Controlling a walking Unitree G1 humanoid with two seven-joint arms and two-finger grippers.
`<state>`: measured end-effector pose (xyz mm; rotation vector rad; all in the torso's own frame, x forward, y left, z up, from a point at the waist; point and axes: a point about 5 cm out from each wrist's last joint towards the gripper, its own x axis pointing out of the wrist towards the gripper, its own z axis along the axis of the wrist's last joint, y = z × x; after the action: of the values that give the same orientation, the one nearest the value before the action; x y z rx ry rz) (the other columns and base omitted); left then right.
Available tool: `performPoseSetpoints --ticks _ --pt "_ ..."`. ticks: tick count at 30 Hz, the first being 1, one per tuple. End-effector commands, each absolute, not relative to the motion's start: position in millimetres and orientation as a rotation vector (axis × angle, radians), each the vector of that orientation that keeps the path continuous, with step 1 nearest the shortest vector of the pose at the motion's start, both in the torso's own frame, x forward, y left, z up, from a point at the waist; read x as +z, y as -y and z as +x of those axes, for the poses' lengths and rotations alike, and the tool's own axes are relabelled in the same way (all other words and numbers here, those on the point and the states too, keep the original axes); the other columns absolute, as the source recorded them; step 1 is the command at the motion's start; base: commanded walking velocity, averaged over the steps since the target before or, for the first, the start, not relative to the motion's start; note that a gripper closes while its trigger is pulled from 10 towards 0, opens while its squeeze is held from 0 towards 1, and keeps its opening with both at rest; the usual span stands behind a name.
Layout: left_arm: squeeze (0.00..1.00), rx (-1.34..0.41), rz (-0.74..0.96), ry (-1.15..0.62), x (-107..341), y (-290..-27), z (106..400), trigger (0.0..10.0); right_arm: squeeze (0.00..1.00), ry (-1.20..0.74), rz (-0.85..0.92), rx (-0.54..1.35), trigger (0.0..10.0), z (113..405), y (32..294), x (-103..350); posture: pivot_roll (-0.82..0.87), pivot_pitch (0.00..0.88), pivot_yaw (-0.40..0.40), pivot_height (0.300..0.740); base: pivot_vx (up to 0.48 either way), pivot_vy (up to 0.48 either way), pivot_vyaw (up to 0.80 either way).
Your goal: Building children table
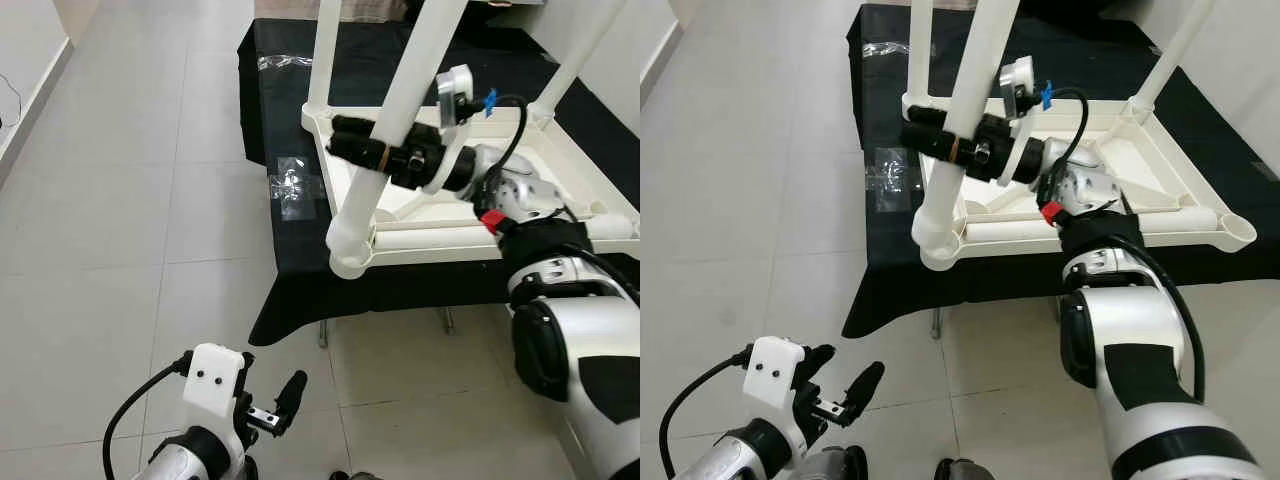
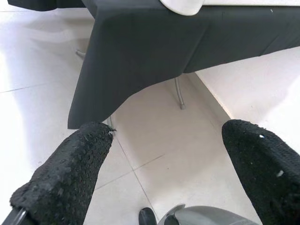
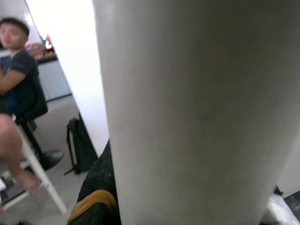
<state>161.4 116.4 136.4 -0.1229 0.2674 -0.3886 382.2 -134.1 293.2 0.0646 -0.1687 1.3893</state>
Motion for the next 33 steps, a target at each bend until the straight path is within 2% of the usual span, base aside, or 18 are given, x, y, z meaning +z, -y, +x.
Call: performPoseSetpoints --ticks 1,19,33 --pt "0.0 -0.405 -0.125 -0.287 135.7 -114.2 157.0 10.0 0.0 0.182 0.022 1.421 10.0 381.0 133.4 297.4 0.18 0.206 -0.136 0.74 0.0 0.0 0.0" --pt "0.0 -0.408 -0.12 -0.312 135.4 -116.0 147.1 10.0 0.0 0.141 -0.093 1.461 10.0 379.1 142.3 282.1 0.19 0.189 -0.125 0.74 0.0 0.0 0.0" --pt "0.0 -0.407 -0.116 -0.317 135.9 -116.9 146.7 10.0 0.0 0.168 -0.132 1.321 10.0 386.4 143.4 285.7 0.19 0.201 -0.123 0.74 0.0 0.0 0.0"
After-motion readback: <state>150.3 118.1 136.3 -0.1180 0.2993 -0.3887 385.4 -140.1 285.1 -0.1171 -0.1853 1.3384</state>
